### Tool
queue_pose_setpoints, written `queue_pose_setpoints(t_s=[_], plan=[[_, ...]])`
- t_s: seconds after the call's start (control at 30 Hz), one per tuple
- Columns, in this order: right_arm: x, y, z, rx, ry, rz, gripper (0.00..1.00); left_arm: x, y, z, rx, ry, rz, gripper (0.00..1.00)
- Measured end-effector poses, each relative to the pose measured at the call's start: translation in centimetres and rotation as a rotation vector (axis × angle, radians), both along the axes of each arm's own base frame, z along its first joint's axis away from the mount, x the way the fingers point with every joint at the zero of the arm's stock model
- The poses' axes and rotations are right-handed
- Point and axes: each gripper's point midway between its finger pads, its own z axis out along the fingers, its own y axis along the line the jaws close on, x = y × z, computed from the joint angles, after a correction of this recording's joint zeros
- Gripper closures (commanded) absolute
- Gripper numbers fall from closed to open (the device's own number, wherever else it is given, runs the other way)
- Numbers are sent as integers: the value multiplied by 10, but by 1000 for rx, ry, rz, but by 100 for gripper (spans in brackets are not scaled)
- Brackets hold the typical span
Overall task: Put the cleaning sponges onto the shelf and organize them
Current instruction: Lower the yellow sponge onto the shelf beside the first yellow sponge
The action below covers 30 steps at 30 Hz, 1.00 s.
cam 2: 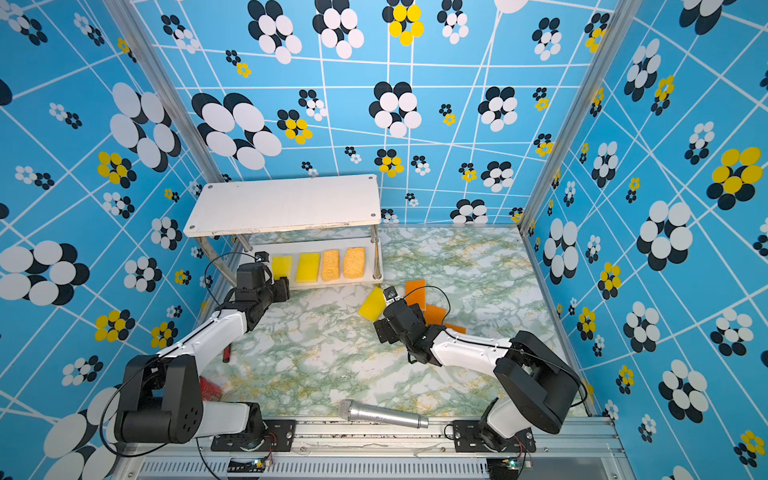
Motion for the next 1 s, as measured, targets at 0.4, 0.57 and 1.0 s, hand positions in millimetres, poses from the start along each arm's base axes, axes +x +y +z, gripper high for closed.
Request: queue_pose_setpoints(t_s=[0.4,0.57,1.0], plan=[[0,0,0,0,0,0,1,21,0,-1,5,-10,-3,37],[0,0,1,4,0,-2,1,26,0,-5,5,-1,-3,37],[0,0,1,5,-2,-3,1,32,8,-16,9,27,14,37]])
